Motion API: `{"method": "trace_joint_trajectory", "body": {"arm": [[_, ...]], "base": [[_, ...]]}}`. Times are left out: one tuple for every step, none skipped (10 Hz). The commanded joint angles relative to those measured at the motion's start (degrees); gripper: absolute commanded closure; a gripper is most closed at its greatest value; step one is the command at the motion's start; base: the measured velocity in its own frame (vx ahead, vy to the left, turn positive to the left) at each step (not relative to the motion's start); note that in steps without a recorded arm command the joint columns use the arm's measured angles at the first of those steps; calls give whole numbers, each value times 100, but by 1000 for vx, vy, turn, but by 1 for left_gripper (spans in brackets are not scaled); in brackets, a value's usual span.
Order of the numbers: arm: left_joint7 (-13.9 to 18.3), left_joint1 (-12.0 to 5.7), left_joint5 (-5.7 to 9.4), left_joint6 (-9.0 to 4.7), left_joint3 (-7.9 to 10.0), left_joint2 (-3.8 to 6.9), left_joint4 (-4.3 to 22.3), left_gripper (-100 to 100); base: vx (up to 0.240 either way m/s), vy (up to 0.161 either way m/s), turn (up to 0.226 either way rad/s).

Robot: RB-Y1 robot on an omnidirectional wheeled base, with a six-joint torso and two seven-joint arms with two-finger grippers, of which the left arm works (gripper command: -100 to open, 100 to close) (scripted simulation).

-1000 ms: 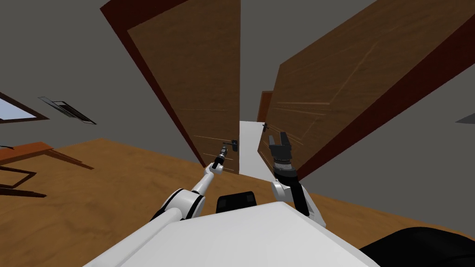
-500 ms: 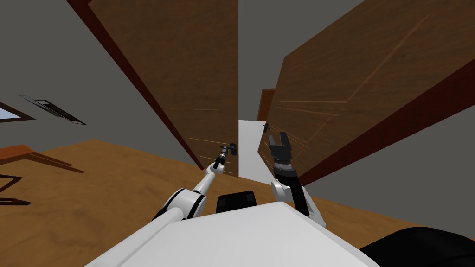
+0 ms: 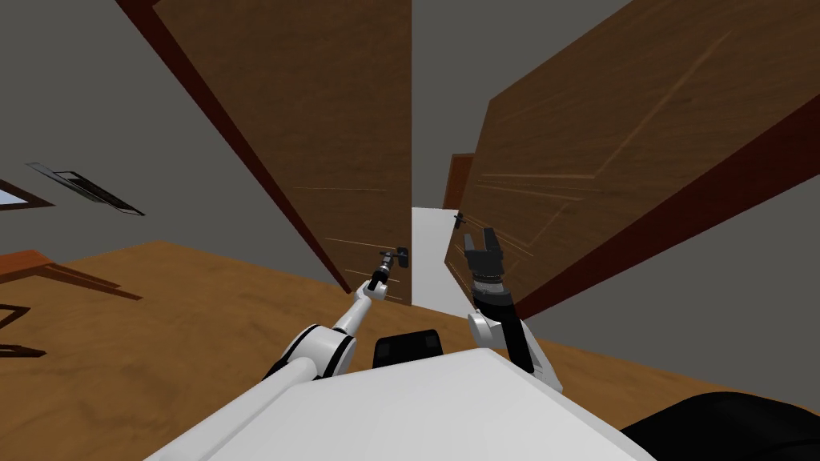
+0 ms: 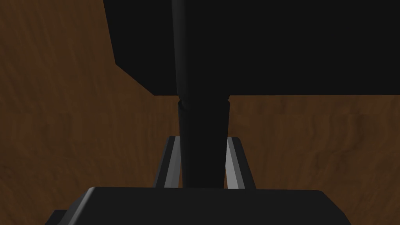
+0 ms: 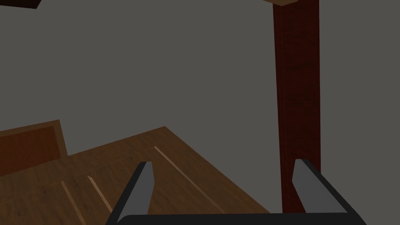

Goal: Push the door open

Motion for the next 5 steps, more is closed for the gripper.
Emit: {"method": "trace_joint_trajectory", "body": {"arm": [[-23,7,23,0,67,74,3,100],[-36,11,36,1,103,109,5,100],[-43,14,43,1,124,128,6,100],[-59,19,59,1,169,167,9,100],[-59,19,59,1,169,167,9,100]], "base": [[82,-65,12],[118,-97,57],[122,-114,46],[136,-138,41],[98,-74,27]]}}
